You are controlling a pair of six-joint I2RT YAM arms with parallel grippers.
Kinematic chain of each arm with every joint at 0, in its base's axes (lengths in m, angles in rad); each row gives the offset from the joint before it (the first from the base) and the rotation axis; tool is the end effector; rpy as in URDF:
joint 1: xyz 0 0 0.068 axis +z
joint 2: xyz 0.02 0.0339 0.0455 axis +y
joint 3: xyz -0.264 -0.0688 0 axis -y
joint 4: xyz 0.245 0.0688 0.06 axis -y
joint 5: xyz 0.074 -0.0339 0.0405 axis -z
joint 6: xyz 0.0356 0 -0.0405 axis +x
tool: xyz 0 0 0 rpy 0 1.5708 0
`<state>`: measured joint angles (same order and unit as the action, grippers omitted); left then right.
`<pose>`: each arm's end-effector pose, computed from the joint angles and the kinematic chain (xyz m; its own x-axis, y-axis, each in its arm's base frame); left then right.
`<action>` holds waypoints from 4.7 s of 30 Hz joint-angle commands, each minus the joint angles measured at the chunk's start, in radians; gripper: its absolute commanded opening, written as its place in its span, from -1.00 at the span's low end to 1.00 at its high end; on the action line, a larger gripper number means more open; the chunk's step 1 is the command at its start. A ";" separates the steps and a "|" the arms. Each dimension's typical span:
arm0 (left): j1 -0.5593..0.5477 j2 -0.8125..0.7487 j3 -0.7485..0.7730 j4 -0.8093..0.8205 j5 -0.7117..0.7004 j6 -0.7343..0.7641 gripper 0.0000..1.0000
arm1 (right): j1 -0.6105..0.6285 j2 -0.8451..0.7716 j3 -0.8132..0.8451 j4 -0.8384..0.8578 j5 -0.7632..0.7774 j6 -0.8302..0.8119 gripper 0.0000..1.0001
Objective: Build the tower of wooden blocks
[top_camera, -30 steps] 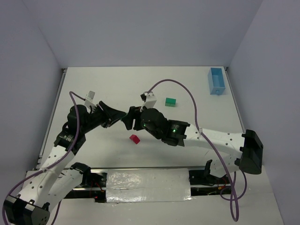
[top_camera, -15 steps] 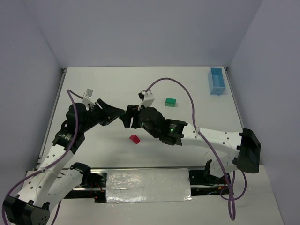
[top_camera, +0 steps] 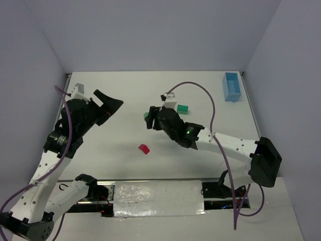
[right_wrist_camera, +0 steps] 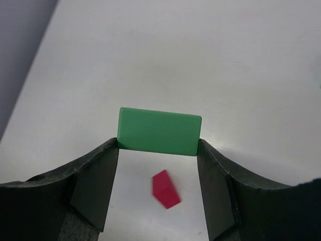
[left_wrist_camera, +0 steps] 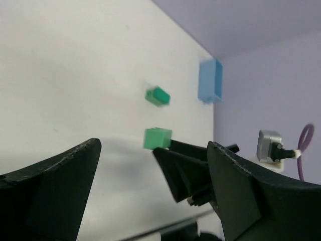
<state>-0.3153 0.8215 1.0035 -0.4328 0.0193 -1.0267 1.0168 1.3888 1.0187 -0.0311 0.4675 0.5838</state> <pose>0.1675 -0.0554 0.3829 -0.4026 -0.7685 -0.4974 -0.0322 0.5549 -0.8313 0.1818 0.2635 0.2991 -0.4696 0.1762 -0.8651 -0.3381 0.8693 0.3606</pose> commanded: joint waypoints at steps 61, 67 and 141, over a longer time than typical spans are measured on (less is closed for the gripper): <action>0.001 -0.209 -0.115 -0.159 -0.410 0.579 0.99 | -0.523 0.406 0.258 -0.167 0.023 -0.231 -0.40; -0.001 -0.209 -0.117 -0.159 -0.412 0.579 0.99 | -0.527 0.418 0.264 -0.176 0.014 -0.234 -0.39; 0.001 -0.196 -0.118 -0.159 -0.406 0.582 0.99 | -0.540 0.385 0.202 -0.174 -0.007 -0.243 0.32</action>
<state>-0.3153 0.6262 0.8875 -0.6277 -0.3878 -0.4694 0.4808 1.8069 1.2266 -0.2108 0.4335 0.3462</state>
